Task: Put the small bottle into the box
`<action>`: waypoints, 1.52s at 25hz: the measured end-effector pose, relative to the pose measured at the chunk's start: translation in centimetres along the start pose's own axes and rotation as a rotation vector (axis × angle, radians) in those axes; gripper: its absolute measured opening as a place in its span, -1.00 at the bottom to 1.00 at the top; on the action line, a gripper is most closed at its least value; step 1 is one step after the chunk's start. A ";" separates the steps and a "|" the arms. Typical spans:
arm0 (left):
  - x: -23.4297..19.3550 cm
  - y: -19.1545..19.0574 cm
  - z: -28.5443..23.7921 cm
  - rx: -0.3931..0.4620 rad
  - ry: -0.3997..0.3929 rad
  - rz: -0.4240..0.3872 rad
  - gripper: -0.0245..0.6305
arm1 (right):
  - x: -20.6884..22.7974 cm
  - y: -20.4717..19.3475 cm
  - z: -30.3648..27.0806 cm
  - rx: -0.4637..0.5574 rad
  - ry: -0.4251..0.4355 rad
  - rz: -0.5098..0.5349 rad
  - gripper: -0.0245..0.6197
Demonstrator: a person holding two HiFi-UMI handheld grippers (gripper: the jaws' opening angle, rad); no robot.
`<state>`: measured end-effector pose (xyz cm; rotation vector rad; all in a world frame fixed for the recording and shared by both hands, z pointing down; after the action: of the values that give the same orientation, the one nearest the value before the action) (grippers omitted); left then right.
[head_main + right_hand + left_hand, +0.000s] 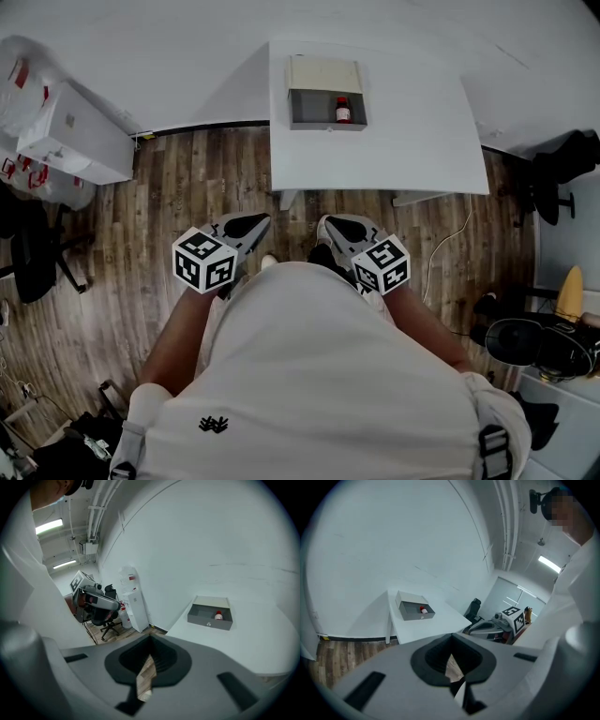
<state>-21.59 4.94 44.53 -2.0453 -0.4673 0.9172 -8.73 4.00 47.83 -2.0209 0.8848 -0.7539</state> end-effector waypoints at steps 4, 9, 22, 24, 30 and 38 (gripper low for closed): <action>-0.2 -0.3 0.2 -0.006 0.001 -0.004 -0.91 | -0.1 0.1 0.0 0.002 -0.003 -0.001 -0.90; 0.0 -0.5 0.0 -0.012 0.002 -0.006 -0.91 | -0.3 0.0 0.1 0.003 -0.002 -0.001 -0.90; 0.2 -1.1 -0.1 -0.031 0.006 -0.006 -0.91 | -0.4 -0.3 0.3 -0.005 0.000 0.002 -0.90; 0.2 -1.1 0.0 -0.033 0.005 -0.004 -0.91 | -0.4 -0.5 0.3 -0.009 0.000 0.001 -0.90; 0.3 -0.9 0.0 -0.033 0.000 -0.005 -0.91 | -0.3 -0.7 0.1 -0.017 0.000 -0.005 -0.90; -0.1 -0.5 -0.2 -0.026 0.004 0.009 -0.91 | 0.5 -1.0 -0.4 -0.055 -0.002 0.008 -0.90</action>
<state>-21.54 5.07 45.10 -2.0735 -0.4706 0.9164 -8.45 3.90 48.93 -2.0649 0.9207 -0.7305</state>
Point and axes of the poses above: the fingertips, and each gripper's own axes: z backward along the fingers, x to its right, y out of its top, the point moved 1 cm from there along z, backward along the fingers
